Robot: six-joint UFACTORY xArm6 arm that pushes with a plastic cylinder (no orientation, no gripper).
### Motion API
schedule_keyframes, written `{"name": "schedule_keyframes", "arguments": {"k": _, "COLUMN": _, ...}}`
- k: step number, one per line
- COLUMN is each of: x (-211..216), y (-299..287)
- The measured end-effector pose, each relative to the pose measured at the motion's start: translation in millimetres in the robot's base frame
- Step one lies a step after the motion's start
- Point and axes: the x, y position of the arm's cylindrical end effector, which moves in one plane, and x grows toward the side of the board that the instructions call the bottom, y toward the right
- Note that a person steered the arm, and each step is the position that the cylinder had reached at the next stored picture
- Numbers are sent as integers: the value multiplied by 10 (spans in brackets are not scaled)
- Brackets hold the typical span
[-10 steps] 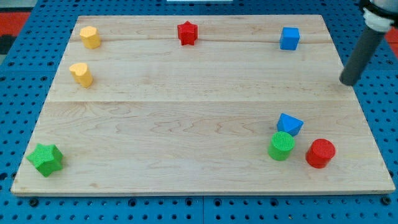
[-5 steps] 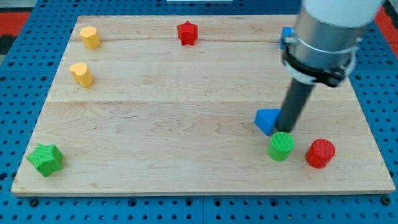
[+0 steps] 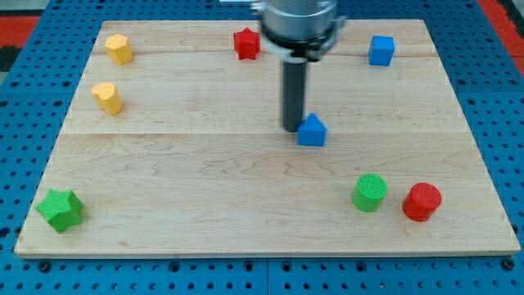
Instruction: Keep blue triangle in between blue cube and green circle
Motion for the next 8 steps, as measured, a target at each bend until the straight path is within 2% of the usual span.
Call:
{"name": "schedule_keyframes", "arguments": {"k": 2, "x": 251, "y": -36}}
{"name": "schedule_keyframes", "arguments": {"k": 3, "x": 258, "y": 627}}
{"name": "schedule_keyframes", "arguments": {"k": 6, "x": 578, "y": 909}}
{"name": "schedule_keyframes", "arguments": {"k": 8, "x": -129, "y": 945}}
